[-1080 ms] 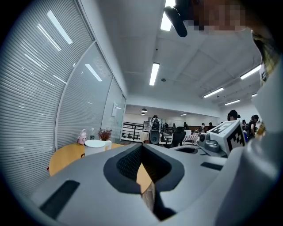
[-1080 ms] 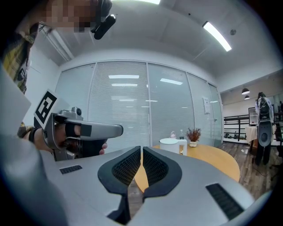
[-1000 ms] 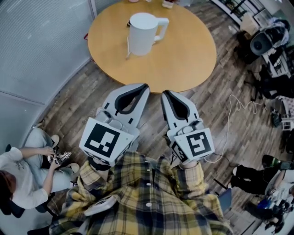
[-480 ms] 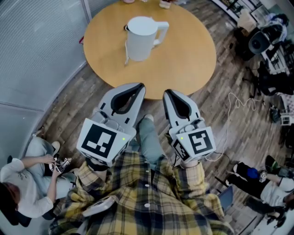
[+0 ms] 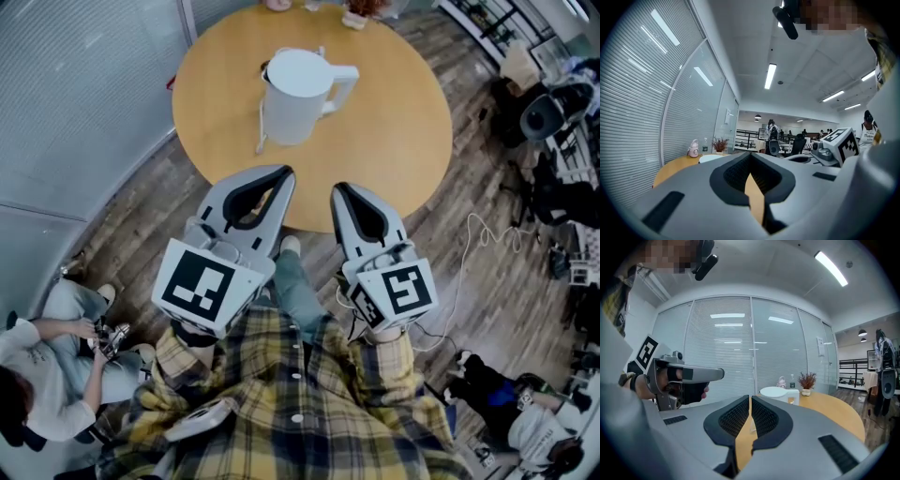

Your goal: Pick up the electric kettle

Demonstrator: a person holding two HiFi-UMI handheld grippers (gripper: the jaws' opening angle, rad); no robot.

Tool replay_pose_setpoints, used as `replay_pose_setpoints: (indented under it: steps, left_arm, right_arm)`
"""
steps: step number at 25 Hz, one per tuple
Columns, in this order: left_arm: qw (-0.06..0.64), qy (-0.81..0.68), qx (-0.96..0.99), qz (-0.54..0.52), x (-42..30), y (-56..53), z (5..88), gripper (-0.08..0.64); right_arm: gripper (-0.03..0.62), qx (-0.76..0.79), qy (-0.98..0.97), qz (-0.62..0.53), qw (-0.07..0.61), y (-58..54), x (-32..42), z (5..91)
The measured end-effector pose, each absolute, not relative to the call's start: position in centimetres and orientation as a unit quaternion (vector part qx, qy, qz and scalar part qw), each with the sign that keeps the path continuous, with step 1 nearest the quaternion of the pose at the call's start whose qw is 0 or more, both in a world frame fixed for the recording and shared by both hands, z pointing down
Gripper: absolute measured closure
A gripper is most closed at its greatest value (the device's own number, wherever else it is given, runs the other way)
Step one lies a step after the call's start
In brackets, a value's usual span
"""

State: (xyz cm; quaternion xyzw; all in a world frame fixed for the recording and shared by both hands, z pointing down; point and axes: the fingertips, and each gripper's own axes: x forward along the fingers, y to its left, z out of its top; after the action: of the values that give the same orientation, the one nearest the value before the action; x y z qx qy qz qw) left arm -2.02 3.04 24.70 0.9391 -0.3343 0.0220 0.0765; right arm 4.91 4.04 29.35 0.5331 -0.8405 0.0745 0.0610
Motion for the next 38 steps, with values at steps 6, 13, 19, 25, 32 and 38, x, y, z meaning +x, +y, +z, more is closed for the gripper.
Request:
replay_pose_setpoints:
  steps: [6, 13, 19, 25, 32, 38]
  left_arm:
    - [0.078, -0.351, 0.933, 0.022, -0.2, -2.3, 24.7, 0.558]
    - [0.075, -0.365, 0.928, 0.017, 2.7, -7.3, 24.7, 0.558]
    - [0.069, -0.377, 0.923, 0.010, 4.5, -10.7, 24.2, 0.558]
    - [0.070, -0.396, 0.916, 0.009, 5.2, -12.9, 24.1, 0.558]
    - [0.066, -0.411, 0.909, 0.009, 4.7, -14.2, 24.0, 0.558]
    - [0.068, -0.410, 0.910, 0.011, 3.7, -15.7, 23.7, 0.558]
  right_arm:
    - [0.551, 0.518, -0.850, 0.076, 0.063, -1.7, 6.7, 29.4]
    - [0.551, 0.508, -0.856, 0.073, 0.067, -6.9, 9.7, 29.6]
    - [0.551, 0.499, -0.861, 0.066, 0.071, -10.4, 11.7, 29.4]
    - [0.551, 0.485, -0.869, 0.063, 0.072, -13.0, 12.7, 29.2]
    - [0.551, 0.476, -0.874, 0.059, 0.077, -15.0, 12.7, 29.4]
    - [0.551, 0.481, -0.872, 0.057, 0.074, -16.6, 12.0, 28.7]
